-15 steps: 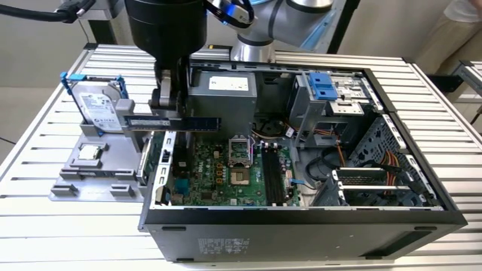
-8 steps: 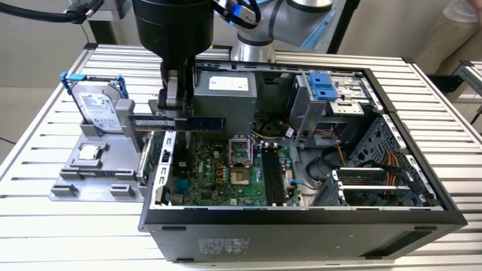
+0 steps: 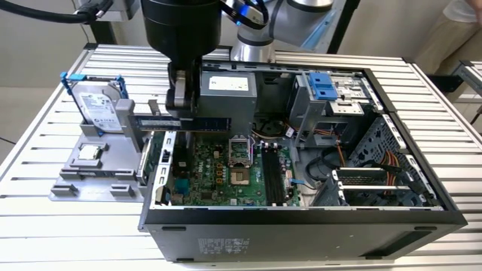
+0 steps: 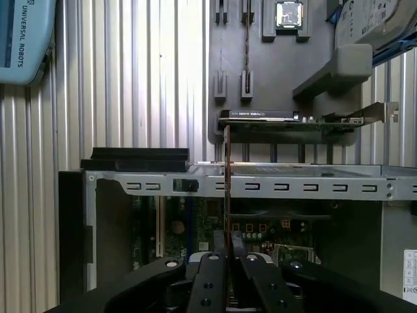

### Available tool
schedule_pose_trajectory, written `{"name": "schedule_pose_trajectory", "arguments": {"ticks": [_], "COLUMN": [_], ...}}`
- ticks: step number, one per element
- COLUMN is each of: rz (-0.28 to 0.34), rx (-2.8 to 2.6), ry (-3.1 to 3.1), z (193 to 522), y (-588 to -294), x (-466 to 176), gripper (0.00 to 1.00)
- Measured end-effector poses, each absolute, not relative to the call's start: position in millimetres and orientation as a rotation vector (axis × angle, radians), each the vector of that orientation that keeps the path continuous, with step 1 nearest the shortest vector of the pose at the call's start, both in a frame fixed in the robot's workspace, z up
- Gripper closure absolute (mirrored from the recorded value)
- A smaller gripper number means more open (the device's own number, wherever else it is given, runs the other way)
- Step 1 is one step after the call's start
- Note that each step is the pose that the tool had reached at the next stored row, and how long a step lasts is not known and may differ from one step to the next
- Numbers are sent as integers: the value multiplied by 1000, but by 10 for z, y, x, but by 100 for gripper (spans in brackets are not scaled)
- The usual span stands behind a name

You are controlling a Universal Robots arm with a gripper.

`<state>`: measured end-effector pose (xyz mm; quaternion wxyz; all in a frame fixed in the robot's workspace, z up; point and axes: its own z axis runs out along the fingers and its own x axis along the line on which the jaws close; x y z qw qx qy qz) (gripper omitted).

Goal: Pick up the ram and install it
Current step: 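Pick up the ram and move it above insertion slot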

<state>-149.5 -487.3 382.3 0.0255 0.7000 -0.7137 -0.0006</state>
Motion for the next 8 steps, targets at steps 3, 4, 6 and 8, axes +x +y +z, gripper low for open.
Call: {"name": "schedule_pose_trajectory", "arguments": {"ticks": [3,4,6,8], "rz": [-2,-2,-2,-2], "rx": [2164,2164,2164,2164], "ry": [-2207,-2207,-2207,-2207], "z": [3823,3823,3823,3823], "y": [-4873,-4873,-4873,-4873], "x": [-1468,-1459,-1440,-1422], "gripper": [100,100,100,100]}}
